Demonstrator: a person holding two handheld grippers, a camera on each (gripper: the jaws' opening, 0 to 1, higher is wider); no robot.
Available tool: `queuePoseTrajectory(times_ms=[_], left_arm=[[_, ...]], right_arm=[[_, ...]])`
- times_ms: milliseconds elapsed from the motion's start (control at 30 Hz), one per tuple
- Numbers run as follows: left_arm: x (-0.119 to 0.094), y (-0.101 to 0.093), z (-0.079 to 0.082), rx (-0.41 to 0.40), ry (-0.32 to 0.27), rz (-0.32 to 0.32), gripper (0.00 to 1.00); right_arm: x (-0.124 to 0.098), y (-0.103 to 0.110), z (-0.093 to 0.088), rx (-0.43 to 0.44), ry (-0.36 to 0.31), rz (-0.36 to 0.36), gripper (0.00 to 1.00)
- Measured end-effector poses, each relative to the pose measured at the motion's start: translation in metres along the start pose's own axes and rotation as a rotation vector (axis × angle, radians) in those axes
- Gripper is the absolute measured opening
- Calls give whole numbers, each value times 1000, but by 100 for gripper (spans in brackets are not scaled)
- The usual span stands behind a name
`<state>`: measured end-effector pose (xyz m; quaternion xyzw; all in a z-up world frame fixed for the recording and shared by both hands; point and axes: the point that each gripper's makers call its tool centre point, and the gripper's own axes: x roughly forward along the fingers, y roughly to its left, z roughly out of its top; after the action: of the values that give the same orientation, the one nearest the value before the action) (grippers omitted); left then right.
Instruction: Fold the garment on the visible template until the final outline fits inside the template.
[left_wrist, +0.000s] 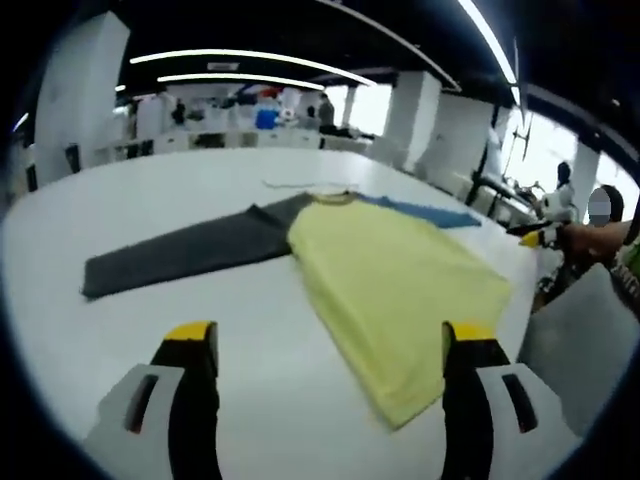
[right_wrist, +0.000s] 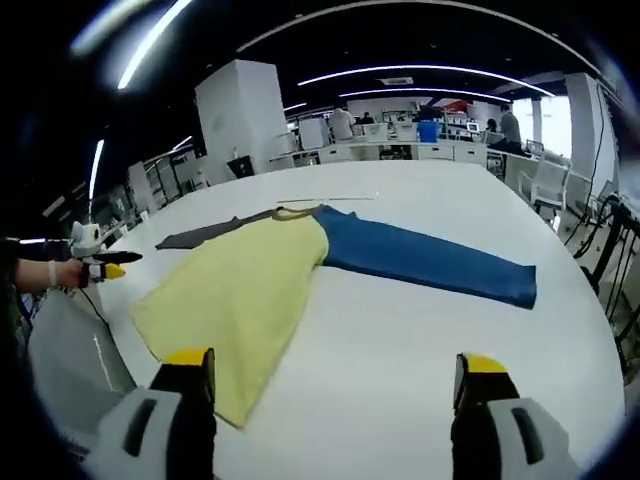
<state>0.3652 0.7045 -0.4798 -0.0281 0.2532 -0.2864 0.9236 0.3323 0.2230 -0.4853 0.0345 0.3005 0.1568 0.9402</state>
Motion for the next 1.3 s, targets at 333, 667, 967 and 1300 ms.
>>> queuePoseTrajectory(times_ms=[333,667,967,1300], left_arm=[[-2,16,1,-19,-33,-12,99],[-2,5,7,-31,-48,3,98],[-4,-4,12,-33,-54,15,96],[-6,3,9,-51,-45,30,94]], right_arm=[[-6,-21,9,17,-28,-51,100],[-5,-37,11,33,-22,-83,98],[-5,-65,24,112,-59,-132,92],[-3,-128,32,168,-77,-253,78]])
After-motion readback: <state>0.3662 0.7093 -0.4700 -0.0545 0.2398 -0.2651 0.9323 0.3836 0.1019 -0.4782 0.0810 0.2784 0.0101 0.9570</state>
